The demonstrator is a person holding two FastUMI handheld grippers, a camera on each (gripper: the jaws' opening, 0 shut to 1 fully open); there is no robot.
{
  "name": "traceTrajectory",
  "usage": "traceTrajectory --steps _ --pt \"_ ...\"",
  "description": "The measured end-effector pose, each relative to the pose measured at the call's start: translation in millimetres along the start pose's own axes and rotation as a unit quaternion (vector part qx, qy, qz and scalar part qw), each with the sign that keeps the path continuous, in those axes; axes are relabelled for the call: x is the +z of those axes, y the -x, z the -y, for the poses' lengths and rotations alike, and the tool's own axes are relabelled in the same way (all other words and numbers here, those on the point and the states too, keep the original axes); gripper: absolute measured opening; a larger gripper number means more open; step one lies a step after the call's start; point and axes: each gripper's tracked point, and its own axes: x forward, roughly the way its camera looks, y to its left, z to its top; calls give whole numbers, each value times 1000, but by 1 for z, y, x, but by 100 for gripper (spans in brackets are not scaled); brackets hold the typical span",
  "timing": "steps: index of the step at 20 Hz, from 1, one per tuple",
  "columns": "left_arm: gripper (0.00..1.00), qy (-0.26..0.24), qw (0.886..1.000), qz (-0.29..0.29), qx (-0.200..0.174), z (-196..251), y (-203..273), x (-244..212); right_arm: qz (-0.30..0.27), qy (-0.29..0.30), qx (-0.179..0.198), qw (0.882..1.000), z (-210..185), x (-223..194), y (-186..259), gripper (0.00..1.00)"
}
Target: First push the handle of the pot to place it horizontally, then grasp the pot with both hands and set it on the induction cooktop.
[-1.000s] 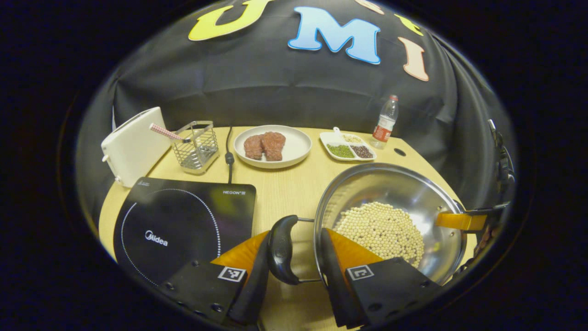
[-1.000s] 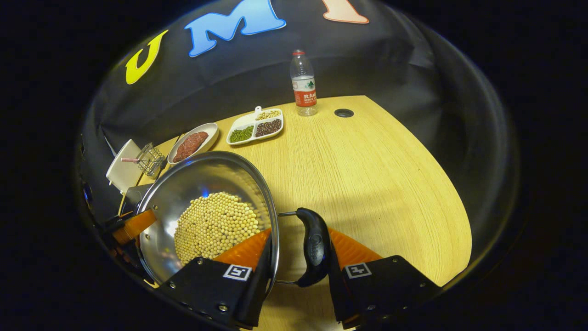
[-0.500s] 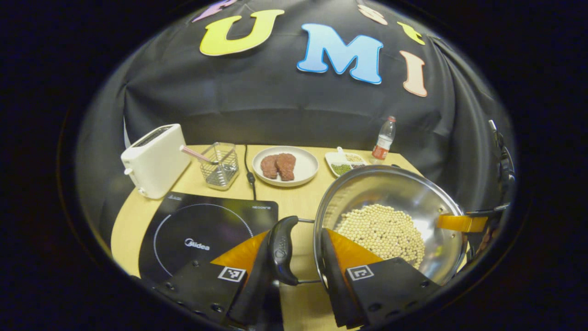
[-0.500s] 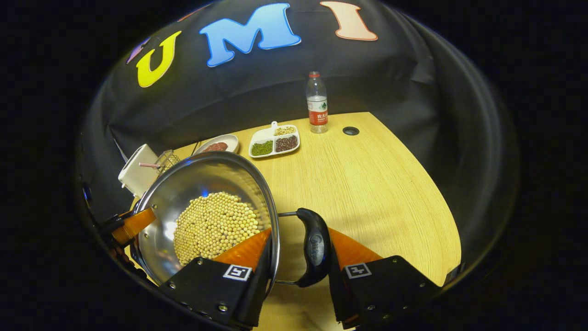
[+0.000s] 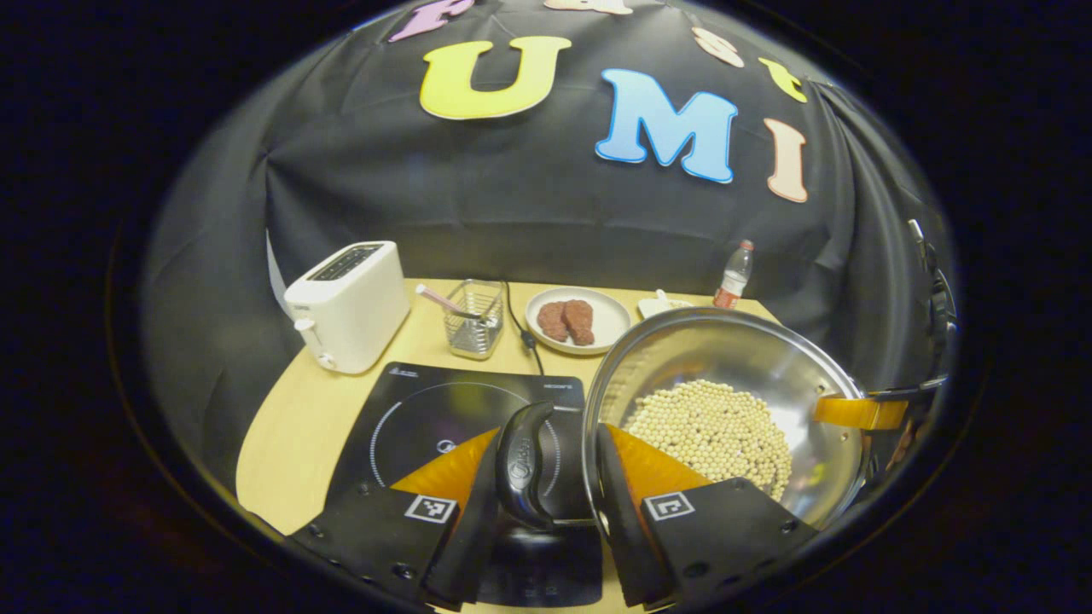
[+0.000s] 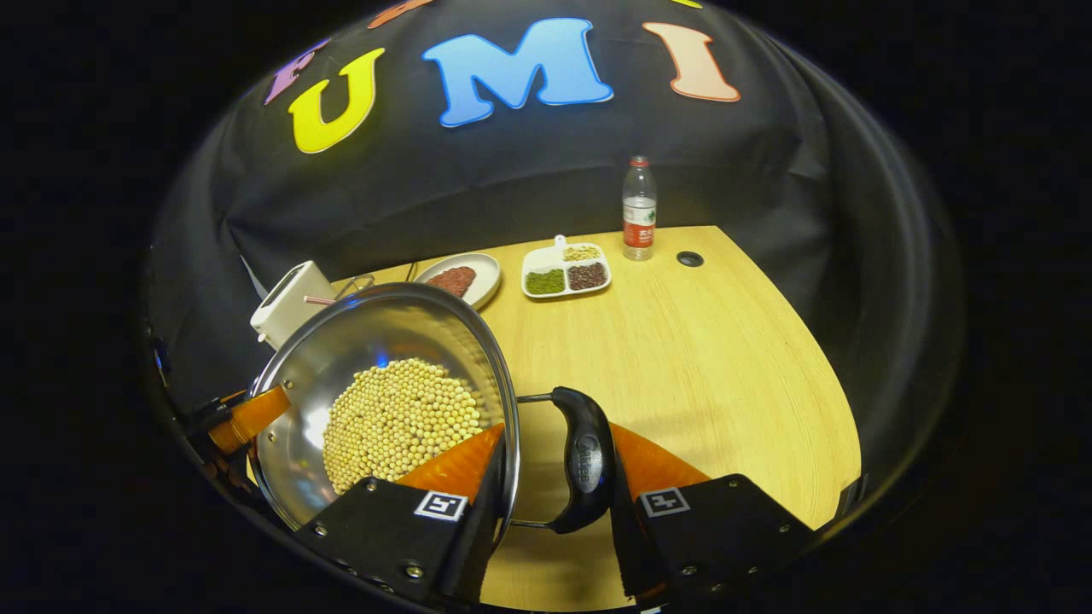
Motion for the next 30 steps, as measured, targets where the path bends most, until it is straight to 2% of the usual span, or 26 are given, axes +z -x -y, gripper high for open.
traceTrajectory --steps 10,12,13,14,18,21,22,23,24,26,30 --pt "63 8 1000 4 28 -93 20 3 -6 16 24 1000 -86 -7 -11 59" --pt "62 9 999 1 31 -110 22 1 -11 18 26 999 -100 -11 -15 59" --pt "65 10 999 0 33 -117 23 -1 -13 19 27 999 -106 -12 -18 59" --pt "62 11 999 -2 35 -121 22 -1 -13 19 28 999 -112 -13 -20 59" --pt "63 15 999 -2 45 -148 19 -5 -22 18 32 999 -132 -19 -34 59" --pt "65 18 999 -4 49 -166 11 -8 -28 18 33 999 -145 -22 -45 59" --pt "63 20 999 -4 50 -171 7 -10 -30 18 34 999 -150 -23 -51 59" --pt "65 22 998 -3 53 -178 4 -10 -31 18 35 999 -154 -23 -57 59" --pt "63 22 998 -2 55 -184 -2 -11 -30 18 35 999 -158 -23 -62 59" --pt "65 23 998 -2 59 -195 -10 -14 -33 16 35 999 -166 -25 -72 59" --pt "63 32 998 -6 57 -214 -26 -20 -34 17 31 999 -180 -27 -88 59"
